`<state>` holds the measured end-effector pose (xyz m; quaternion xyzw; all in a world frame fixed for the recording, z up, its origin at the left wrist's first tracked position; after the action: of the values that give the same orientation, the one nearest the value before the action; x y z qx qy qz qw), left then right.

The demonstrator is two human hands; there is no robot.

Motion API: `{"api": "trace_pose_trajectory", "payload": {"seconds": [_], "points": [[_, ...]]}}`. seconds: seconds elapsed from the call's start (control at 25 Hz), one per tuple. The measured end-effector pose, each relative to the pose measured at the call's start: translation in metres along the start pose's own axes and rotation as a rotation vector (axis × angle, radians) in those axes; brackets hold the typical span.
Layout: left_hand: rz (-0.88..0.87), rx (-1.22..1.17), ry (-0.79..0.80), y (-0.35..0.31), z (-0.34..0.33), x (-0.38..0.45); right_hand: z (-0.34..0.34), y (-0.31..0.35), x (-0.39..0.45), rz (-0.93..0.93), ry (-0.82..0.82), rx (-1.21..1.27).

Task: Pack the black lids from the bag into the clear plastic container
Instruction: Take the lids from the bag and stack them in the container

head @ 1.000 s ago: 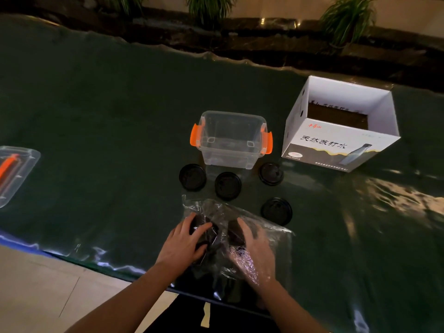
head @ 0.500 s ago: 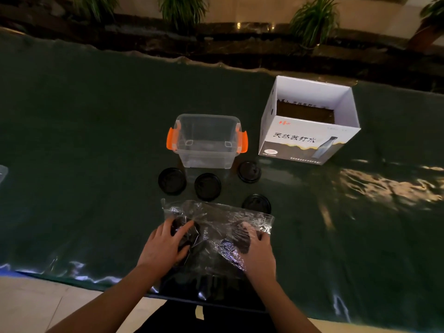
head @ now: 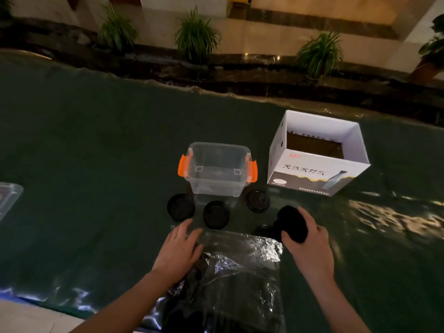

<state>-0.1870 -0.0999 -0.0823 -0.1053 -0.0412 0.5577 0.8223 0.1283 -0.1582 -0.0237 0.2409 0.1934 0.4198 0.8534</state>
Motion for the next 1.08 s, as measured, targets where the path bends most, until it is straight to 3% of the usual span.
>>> {"api": "trace_pose_trajectory", "payload": {"seconds": [0.24,0.44,0.52,0.72,0.92,1.08], "points": [[0.047,-0.087,-0.116,0.038,0.065,0.119,-0.050,0.142,0.052,0.263,0.046,0.006],[-0.012,-0.110,0.086,0.062,0.046,0.152,-0.127,0.222,0.090,0.375,0.106,-0.130],[-0.018,-0.147,0.141,0.067,0.033,0.154,-0.162,0.229,0.102,0.331,0.210,-0.184],[-0.039,-0.194,0.082,0.073,0.032,0.176,-0.230,0.221,0.110,0.240,0.405,-0.293],[-0.079,-0.084,0.124,0.072,0.015,0.190,-0.256,0.218,0.112,0.155,0.532,-0.157],[-0.141,0.177,0.073,0.069,0.007,0.198,-0.248,0.203,0.131,-0.004,0.526,0.033]]}}
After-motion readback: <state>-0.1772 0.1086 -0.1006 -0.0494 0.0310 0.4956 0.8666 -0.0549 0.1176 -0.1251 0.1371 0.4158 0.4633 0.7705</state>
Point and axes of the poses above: each hand's wrist, its own x-axis towards the middle knuckle, its own z-axis out of the back of the hand, y = z × x, the point moved 9 cm from there along x, towards the middle knuckle, and after that the axes turned 4 degrees about -y, right-handed, at the moved point
